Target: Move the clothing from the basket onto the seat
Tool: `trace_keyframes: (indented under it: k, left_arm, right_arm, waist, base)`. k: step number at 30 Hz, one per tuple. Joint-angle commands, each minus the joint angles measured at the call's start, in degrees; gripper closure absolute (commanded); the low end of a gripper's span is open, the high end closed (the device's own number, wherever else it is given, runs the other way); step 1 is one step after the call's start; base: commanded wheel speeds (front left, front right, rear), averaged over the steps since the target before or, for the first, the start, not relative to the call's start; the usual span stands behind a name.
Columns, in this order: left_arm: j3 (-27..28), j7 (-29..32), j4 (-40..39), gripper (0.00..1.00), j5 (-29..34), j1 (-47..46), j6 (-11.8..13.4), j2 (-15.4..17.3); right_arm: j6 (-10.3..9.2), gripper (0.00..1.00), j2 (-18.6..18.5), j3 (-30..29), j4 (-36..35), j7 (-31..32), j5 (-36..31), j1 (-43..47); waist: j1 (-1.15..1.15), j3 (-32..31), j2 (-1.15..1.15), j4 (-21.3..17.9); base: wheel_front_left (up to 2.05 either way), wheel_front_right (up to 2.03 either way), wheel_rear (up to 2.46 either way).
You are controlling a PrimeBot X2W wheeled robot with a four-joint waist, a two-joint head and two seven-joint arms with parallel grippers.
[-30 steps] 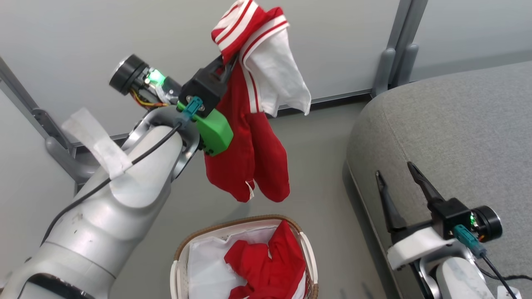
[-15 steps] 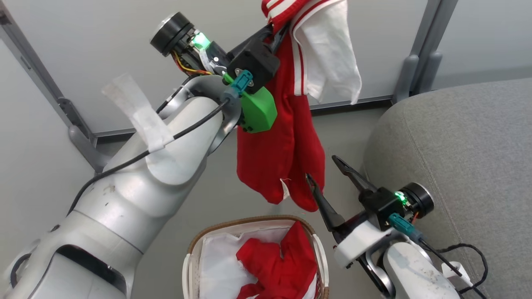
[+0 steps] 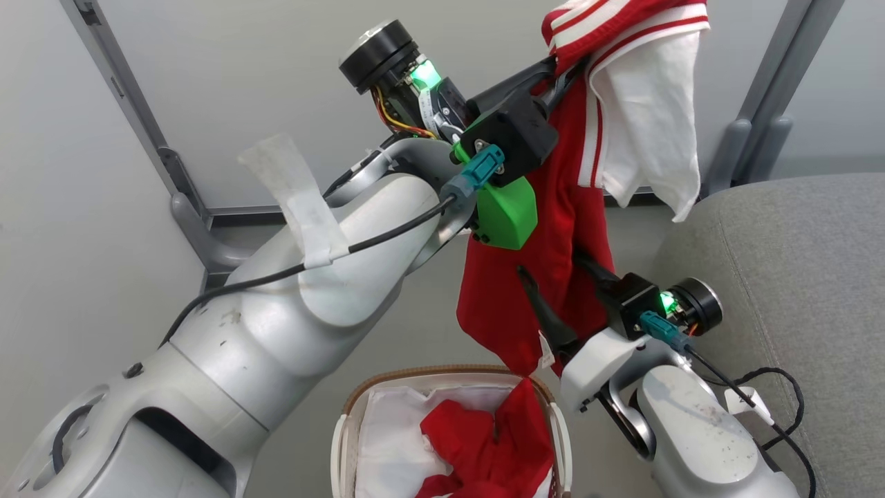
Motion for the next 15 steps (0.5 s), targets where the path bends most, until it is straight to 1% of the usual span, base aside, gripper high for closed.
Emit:
trace_keyframes:
  k: [1,2,3,4,5,6,9,15]
  left_arm:
    - [-0.4,-0.11,-0.78,1.0,-0.75,-1.04,0.49,-0.08]
    - [-0.7,-0.08,-1.14,1.0,-1.02,-1.02,0.68,-0.11]
    - [-1.01,0.01,-1.59,1.0,-1.46,-0.93,0.69,-0.1]
    - [-1.27,0.07,-1.92,1.0,-1.84,-0.82,0.93,-0.07]
    - [-1.61,0.07,-2.26,1.0,-2.29,-0.64,1.13,-0.07]
    - [-1.84,0.18,-2.39,1.0,-2.72,-0.35,1.25,-0.07]
    - [-2.45,0.43,-2.09,1.0,-3.38,0.25,1.63,-0.08]
    - [-2.4,-0.22,-0.72,1.0,-4.22,1.57,2.22,0.41]
  right_arm:
    - [-0.06,0.0,-0.25,0.7,0.9,-0.12,0.91,-0.85]
    - [-0.06,0.0,-0.25,1.32,1.48,-0.12,1.46,-1.1]
    - [-0.06,0.06,-0.25,2.19,2.33,-0.12,2.29,-1.34]
    - [-0.06,0.57,-0.25,2.92,2.89,-0.12,2.88,-1.65]
    - [-0.06,0.76,-0.27,3.78,3.34,-0.13,3.59,-2.17]
    - [-0.06,1.0,-0.26,4.34,3.44,-0.13,4.09,-2.49]
    - [-0.06,1.0,-0.28,5.23,3.26,-0.12,5.03,-2.78]
    - [-0.06,1.0,-0.27,4.13,1.62,-0.12,4.52,-1.8]
  waist:
    - [0.0,-0.21,0.0,0.48]
    - [0.0,-0.24,0.0,0.59]
    - [0.0,-0.3,0.0,0.72]
    - [0.0,-0.34,0.0,0.81]
    - [0.0,-0.39,0.0,0.9]
    - [0.0,-0.44,0.0,0.96]
    - [0.0,-0.53,0.0,1.02]
    - [0.0,-0.79,0.0,0.53]
  base:
    - [0.0,0.0,0.0]
    - [0.0,0.0,0.0]
    - [0.0,0.0,0.0]
    - [0.0,0.0,0.0]
    - [0.0,0.0,0.0]
    - [0.0,0.0,0.0]
    - [0.0,0.0,0.0]
    - [0.0,0.0,0.0]
